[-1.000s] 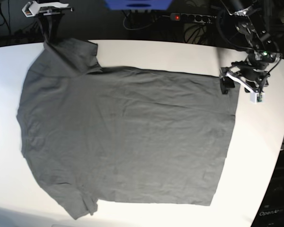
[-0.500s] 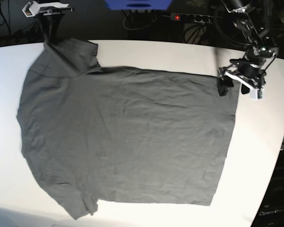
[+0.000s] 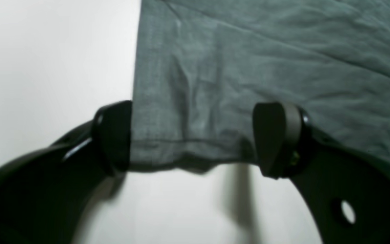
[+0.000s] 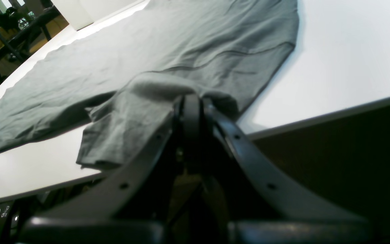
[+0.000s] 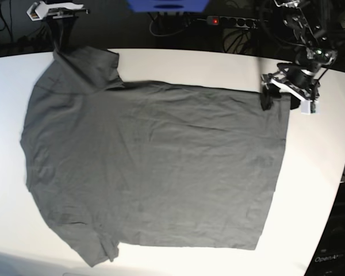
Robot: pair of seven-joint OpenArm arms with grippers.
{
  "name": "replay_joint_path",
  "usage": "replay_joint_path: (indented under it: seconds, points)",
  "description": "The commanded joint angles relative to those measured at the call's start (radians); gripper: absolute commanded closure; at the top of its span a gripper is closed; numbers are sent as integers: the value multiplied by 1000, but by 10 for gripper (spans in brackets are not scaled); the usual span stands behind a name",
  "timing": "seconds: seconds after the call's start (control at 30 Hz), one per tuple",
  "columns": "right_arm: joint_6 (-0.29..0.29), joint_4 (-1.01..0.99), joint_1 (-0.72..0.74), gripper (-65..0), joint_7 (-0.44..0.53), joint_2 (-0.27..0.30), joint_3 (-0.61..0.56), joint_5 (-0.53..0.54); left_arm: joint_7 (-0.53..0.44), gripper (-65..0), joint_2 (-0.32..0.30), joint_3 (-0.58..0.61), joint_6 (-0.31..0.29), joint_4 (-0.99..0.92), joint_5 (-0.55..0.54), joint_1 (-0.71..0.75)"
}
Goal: Fold the T-shirt properly
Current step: 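Lift the held shirt edge slightly with both grippers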
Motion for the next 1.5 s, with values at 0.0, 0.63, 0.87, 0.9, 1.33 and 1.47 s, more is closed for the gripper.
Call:
replay_joint_path:
  seconds: [0.0,0.63,0.87,0.9,1.33,1.47]
  points:
    - [5,8,-12,-3,32,9,3,10,204,-450,22,10,17,-29,91,39]
    - [5,4,-14,-3,32,9,3,10,238,-23,22,1,17,-29,88,37]
    - [5,2,-16,-3,32,9,5,10,238,-23,22,1,17,-27,88,40]
    - [5,2,-17,-3,32,9,5,10,238,-23,22,1,17,-26,86,48]
    - [9,7,26,-7,13,18,3,10,235,-23,25,1,17,46,86,73]
    - [9,11,66,-7,-43,30,2,9,238,-23,40,1,17,123,86,80]
